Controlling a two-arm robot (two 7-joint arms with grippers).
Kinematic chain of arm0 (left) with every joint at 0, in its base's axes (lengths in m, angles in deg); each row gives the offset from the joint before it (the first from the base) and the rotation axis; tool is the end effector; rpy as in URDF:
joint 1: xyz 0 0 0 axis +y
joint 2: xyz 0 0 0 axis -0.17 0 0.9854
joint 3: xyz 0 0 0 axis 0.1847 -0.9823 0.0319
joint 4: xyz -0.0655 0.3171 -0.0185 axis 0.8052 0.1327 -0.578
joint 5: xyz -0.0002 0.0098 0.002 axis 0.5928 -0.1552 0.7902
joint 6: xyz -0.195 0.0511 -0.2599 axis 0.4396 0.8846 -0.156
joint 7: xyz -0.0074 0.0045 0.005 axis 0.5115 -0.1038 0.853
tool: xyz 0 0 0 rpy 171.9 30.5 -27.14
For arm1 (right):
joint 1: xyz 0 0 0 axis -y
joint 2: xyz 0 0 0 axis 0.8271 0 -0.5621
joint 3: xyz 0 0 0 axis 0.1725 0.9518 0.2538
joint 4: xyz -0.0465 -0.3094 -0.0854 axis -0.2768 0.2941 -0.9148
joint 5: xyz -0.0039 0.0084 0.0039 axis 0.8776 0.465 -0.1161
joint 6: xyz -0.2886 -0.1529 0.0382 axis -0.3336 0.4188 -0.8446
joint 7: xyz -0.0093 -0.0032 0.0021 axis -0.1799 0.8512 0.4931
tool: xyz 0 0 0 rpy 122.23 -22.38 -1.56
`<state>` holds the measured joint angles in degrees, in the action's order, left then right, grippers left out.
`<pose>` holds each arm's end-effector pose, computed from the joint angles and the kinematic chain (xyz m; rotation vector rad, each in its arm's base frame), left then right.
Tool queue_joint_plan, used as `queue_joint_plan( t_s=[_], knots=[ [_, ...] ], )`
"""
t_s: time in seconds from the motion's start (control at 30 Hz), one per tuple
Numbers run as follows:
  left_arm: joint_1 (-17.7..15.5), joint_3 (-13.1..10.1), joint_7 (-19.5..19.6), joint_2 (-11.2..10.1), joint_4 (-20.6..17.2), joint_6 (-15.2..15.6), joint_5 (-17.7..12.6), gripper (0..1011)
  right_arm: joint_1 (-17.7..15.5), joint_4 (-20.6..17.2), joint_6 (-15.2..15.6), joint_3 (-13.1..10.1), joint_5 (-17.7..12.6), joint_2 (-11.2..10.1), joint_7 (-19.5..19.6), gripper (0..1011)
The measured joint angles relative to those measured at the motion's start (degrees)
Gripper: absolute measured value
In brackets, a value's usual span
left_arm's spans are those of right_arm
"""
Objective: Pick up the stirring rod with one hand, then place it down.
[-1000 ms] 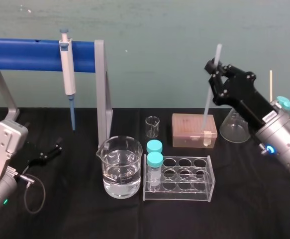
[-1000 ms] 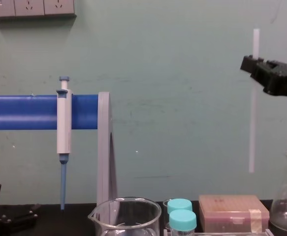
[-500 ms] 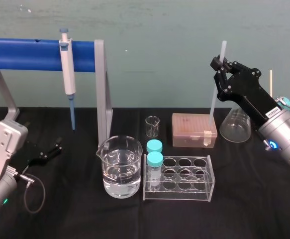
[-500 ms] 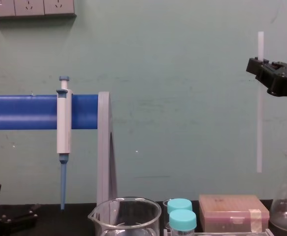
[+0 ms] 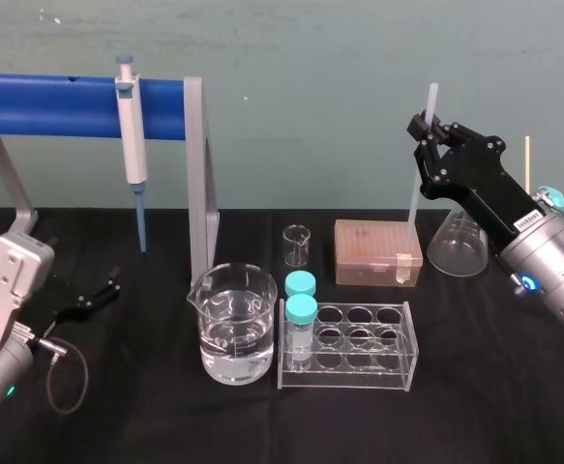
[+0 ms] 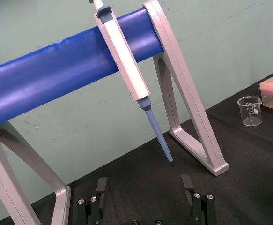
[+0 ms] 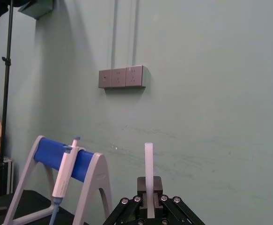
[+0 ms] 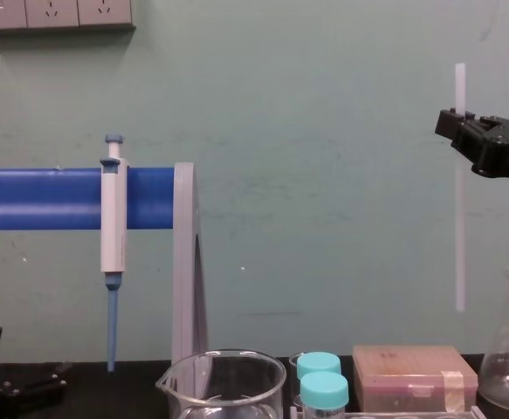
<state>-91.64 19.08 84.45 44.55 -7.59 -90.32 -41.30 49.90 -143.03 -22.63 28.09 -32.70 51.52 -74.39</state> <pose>0.3827 0.0967 -0.3338 0.3045 -0.2849 1.2479 0.4229 -0.0582 -0.2442 0.2490 -0.2945 -0.9633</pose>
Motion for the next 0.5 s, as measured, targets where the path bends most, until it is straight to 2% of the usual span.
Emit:
queue_joint_plan(
  t_s=[0.5],
  knots=[
    [0.0,0.0,0.0,0.0,0.0,0.0,0.0,1000,-0.4,-0.1,0.3,0.1,0.3,0.1,-0.2,72]
  ],
)
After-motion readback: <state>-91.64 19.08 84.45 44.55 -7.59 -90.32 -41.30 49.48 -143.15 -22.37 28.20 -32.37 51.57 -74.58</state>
